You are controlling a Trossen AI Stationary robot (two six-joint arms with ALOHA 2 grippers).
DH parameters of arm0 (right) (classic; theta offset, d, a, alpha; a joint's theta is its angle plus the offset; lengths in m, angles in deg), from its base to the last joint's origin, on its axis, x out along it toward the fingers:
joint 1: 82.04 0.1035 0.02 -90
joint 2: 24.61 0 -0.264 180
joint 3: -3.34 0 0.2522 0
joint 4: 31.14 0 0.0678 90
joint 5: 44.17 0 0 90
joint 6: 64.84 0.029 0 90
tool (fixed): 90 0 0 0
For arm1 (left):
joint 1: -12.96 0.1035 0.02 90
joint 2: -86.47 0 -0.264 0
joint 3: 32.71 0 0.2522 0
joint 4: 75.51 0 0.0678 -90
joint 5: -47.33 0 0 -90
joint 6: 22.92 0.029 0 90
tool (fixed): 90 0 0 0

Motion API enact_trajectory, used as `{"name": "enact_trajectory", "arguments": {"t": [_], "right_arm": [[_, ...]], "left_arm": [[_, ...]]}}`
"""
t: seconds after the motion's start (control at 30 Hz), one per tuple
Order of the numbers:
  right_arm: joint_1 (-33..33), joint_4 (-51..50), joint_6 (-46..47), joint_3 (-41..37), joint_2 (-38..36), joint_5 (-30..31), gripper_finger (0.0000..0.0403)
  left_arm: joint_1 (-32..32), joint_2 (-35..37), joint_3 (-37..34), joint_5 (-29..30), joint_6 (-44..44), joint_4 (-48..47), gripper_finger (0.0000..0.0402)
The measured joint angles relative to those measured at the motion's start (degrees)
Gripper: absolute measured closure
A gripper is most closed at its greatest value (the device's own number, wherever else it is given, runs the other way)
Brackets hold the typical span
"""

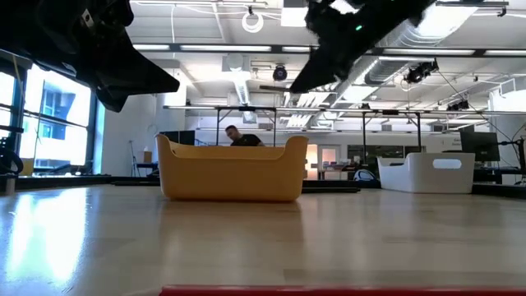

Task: Sort crayons/erasers/pens/pencils in bins
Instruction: Put the right gray crayon into the orange bin

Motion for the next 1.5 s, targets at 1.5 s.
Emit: {"name": "enact_trajectory", "arguments": {"t": [1.5], "right_arm": [[-29.49, -28.86, -10.52, 58.03, 52.65, -16.09, 0.0368]], "left_arm": [[0.0, 0.0, 0.0, 1.02, 1.95, 0.51, 0.0401]]}}
